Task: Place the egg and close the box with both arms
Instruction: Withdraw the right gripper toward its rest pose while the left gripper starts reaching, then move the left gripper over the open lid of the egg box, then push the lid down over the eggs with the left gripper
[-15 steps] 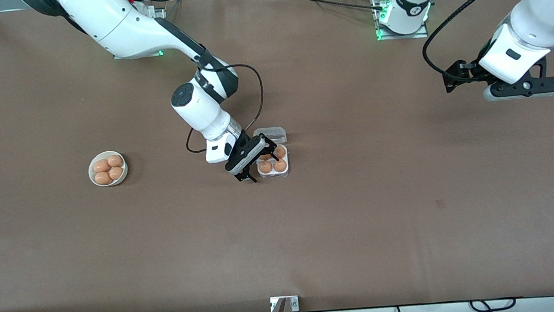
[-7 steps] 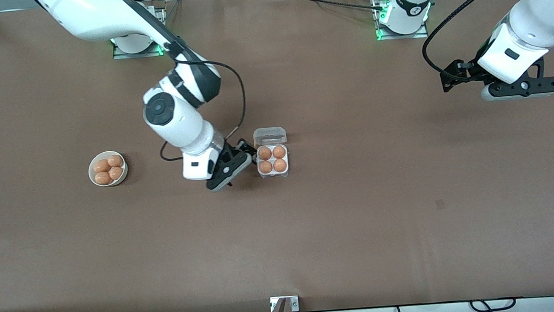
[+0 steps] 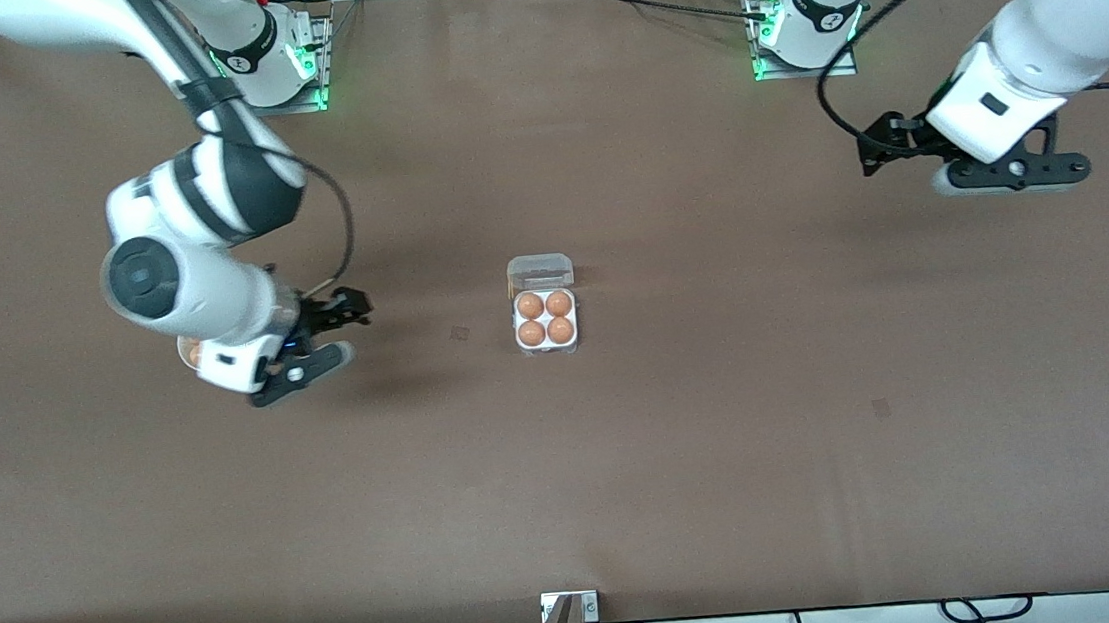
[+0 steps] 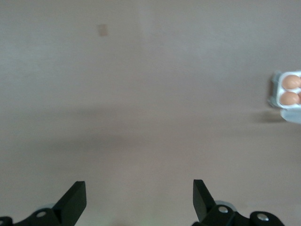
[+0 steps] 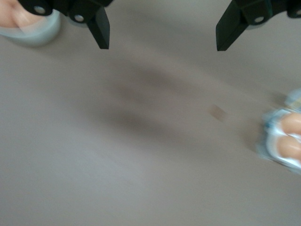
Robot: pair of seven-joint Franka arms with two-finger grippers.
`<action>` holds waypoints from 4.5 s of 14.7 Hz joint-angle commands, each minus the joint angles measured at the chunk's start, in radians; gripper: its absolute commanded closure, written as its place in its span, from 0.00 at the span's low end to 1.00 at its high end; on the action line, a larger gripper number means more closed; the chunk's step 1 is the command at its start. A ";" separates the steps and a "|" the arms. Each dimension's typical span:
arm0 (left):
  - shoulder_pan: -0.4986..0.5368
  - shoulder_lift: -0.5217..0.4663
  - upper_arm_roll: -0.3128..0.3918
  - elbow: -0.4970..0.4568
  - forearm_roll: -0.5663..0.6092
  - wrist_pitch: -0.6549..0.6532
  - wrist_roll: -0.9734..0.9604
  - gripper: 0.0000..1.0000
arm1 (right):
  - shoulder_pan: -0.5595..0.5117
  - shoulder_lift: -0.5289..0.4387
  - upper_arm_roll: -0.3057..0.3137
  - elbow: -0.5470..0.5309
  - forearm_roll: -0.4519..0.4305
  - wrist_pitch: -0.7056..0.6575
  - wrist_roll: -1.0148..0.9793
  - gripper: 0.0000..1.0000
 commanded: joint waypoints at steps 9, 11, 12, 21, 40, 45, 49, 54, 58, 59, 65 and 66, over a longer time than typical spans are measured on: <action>-0.192 0.266 -0.085 0.192 -0.187 -0.010 -0.143 0.00 | -0.199 -0.283 -0.083 0.113 -0.056 -0.505 0.064 0.00; -0.262 0.361 -0.084 0.266 -0.182 -0.010 -0.171 0.17 | -0.232 -0.276 -0.124 0.222 -0.029 -0.623 0.050 0.00; -0.289 0.386 -0.084 0.274 -0.184 -0.010 -0.200 0.34 | -0.243 -0.268 -0.131 0.237 -0.021 -0.638 0.049 0.00; -0.476 0.515 -0.091 0.291 -0.234 0.163 -0.612 0.99 | 0.082 -0.457 -0.495 -0.052 0.062 -0.439 0.027 0.00; -0.570 0.759 -0.076 0.295 -0.132 0.451 -0.582 0.99 | 0.073 -0.469 -0.437 -0.040 0.043 -0.340 0.023 0.00; -0.570 0.783 -0.073 0.308 -0.093 0.470 -0.567 0.99 | 0.067 -0.468 -0.439 -0.040 0.042 -0.339 0.023 0.00; -0.566 0.819 -0.073 0.360 -0.072 0.471 -0.561 0.99 | 0.070 -0.457 -0.440 -0.026 0.042 -0.340 0.024 0.00; -0.559 0.842 -0.059 0.406 -0.072 0.471 -0.554 0.99 | 0.067 -0.457 -0.442 -0.028 0.042 -0.340 0.024 0.00; -0.548 0.842 -0.045 0.433 -0.073 0.470 -0.554 0.99 | 0.059 -0.455 -0.444 -0.028 0.043 -0.342 0.024 0.00; -0.540 0.842 -0.045 0.437 -0.073 0.470 -0.554 0.99 | 0.059 -0.455 -0.444 -0.028 0.043 -0.340 0.024 0.00; -0.496 0.848 -0.039 0.493 -0.072 0.470 -0.551 0.99 | 0.064 -0.455 -0.444 -0.028 0.043 -0.342 0.024 0.00; -0.490 0.843 -0.038 0.496 -0.072 0.470 -0.551 0.99 | 0.064 -0.455 -0.444 -0.028 0.043 -0.340 0.024 0.00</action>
